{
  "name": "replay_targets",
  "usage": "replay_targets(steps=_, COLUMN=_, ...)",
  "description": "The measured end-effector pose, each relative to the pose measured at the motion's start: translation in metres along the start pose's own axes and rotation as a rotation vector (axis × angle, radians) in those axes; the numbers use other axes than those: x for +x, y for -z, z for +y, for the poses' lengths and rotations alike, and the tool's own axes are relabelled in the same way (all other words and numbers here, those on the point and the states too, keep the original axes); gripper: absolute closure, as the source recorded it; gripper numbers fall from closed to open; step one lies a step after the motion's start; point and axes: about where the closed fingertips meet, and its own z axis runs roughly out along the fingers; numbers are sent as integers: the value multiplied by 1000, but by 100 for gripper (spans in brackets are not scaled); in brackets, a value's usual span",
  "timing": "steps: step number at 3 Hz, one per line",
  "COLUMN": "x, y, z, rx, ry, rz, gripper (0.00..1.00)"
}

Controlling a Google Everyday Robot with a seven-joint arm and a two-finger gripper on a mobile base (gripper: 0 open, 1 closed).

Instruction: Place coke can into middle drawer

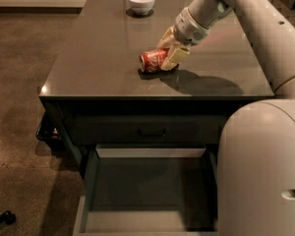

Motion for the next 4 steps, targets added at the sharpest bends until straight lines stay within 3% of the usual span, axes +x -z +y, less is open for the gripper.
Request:
replay_targets(steps=1, x=0, y=0, z=0, rx=0, ry=0, rz=0, gripper=88)
replay_targets(steps=2, x=-12, y=0, z=6, rx=27, ry=26, rz=0, gripper=100)
replay_targets(steps=4, x=-80, y=63, z=48, rx=297, ry=125, rz=6, gripper=100)
